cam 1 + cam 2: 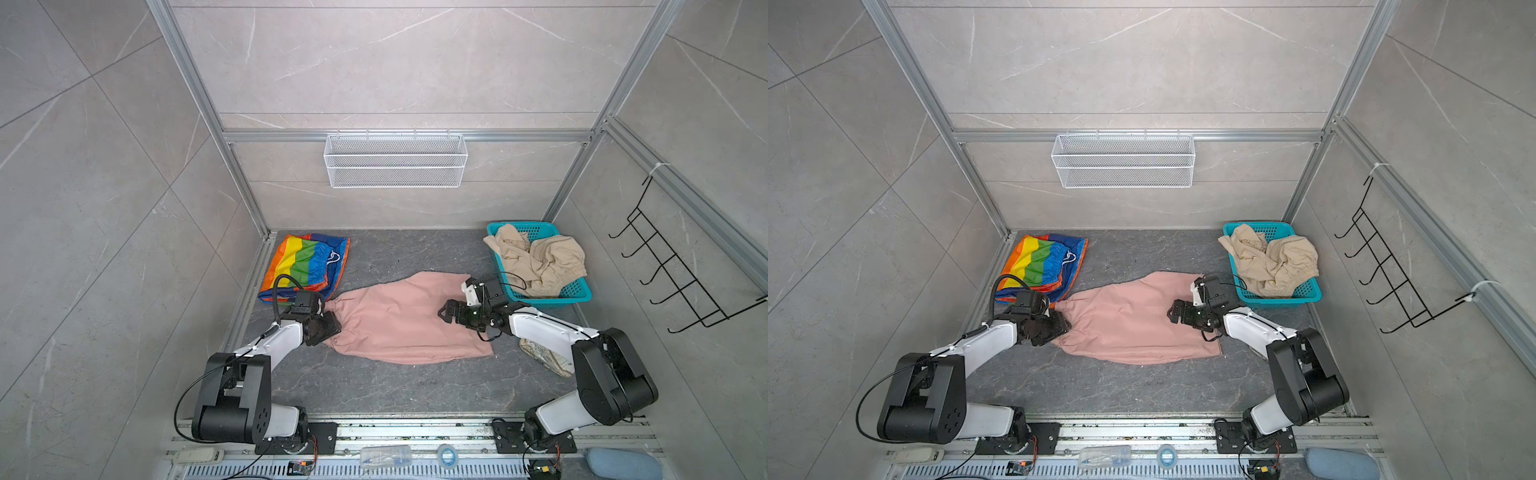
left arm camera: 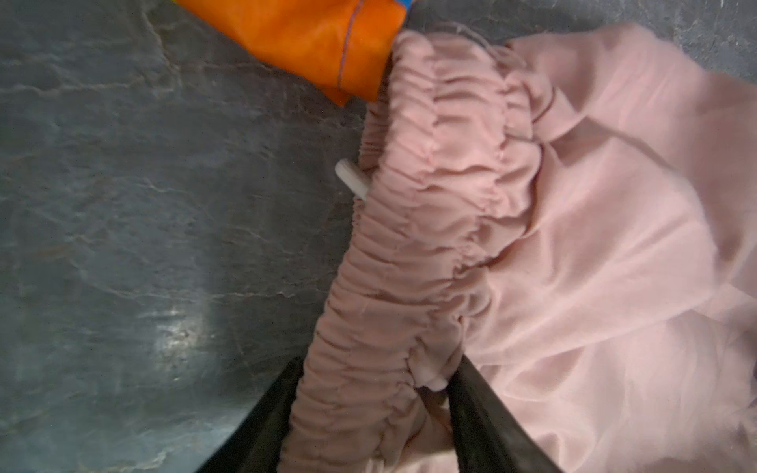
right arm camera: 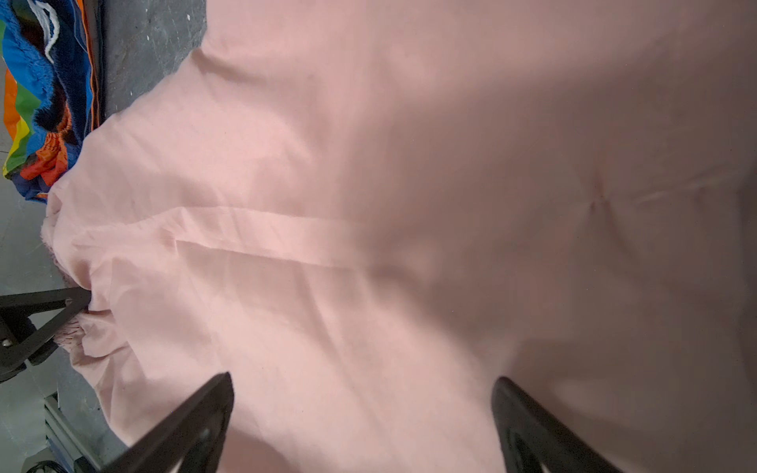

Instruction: Fold and stack the shorts

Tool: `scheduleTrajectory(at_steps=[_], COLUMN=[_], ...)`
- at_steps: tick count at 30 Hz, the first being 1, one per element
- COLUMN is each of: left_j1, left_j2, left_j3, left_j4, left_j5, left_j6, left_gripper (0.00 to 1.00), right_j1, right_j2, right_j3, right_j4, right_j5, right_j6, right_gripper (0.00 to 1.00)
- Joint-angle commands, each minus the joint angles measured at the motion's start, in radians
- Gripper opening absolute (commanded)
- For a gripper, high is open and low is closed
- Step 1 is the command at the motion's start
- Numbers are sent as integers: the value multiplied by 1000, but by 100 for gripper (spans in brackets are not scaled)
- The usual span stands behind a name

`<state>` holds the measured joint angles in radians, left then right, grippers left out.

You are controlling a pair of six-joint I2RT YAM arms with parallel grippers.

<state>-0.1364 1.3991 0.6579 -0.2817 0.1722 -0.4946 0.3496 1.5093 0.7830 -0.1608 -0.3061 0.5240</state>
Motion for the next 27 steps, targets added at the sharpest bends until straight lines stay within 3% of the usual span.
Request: scheduleTrajectory(at_steps=[1,11,17,24,27], left_j1=[-31,-113,-181,-258,-283], left_j2=[23,119,157,214,191], left_j3=[41,134,267,467,523], left_j4=[-70,-133,-247,-483,-537], left_j5=[-29,-73,-140,-296,-336], left_j6=[28,41,65,118,122], left_gripper=[34,0,0,0,0], right_j1=[3,2,2,2,2], right_j2=[-38,-61,-66,-100,-122], right_j3=[-13,-7,-7,24,45], right_j4=[-13,-47,-72,-111,-88], right_j5=[6,31,65,96,83], right_j6=[7,5,0,28,95], right_gripper=[99,99,99,100,100])
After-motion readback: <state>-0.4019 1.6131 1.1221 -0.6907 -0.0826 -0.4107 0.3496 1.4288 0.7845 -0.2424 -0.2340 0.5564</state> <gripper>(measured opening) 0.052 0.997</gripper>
